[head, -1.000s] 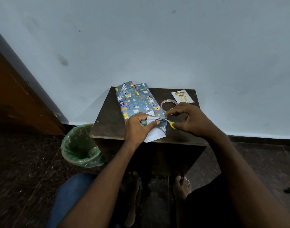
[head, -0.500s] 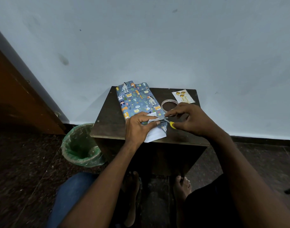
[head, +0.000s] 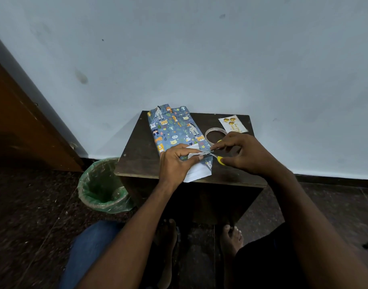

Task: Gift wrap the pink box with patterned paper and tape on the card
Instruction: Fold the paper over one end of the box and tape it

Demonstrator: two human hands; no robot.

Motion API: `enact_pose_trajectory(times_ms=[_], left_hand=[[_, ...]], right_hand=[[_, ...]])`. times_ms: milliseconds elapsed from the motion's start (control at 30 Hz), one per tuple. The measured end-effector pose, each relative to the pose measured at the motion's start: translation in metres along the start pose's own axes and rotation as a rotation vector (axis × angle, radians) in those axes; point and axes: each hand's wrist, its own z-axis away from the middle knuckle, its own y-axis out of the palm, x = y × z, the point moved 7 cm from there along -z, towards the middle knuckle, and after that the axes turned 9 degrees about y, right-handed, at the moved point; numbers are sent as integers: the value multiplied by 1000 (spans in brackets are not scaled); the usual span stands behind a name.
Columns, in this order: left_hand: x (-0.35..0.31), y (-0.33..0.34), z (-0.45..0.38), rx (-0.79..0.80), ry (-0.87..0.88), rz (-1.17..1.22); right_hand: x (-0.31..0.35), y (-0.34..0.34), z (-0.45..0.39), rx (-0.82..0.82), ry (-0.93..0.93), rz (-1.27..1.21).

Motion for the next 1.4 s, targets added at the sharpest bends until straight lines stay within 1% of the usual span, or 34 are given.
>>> enact_pose_trajectory(times_ms=[300, 567, 700, 900, 1133, 1400], left_hand=[[-2, -1, 0, 22, -14, -27], [-2, -1, 0, 13, -34, 15], [-1, -2, 1, 5, -38, 17], [0, -1, -1, 34, -32, -12], [-1, -1, 0, 8, -25, 17], [-1, -1, 1, -1, -43, 49]], right_hand=[[2, 3, 2, -3, -1, 45], [6, 2, 0, -41, -14, 112], [5, 3, 0, -37, -18, 120], [1, 3, 0, -18, 3, 106], [5, -1, -1, -64, -8, 146], [4, -3, 0, -47, -5, 150]])
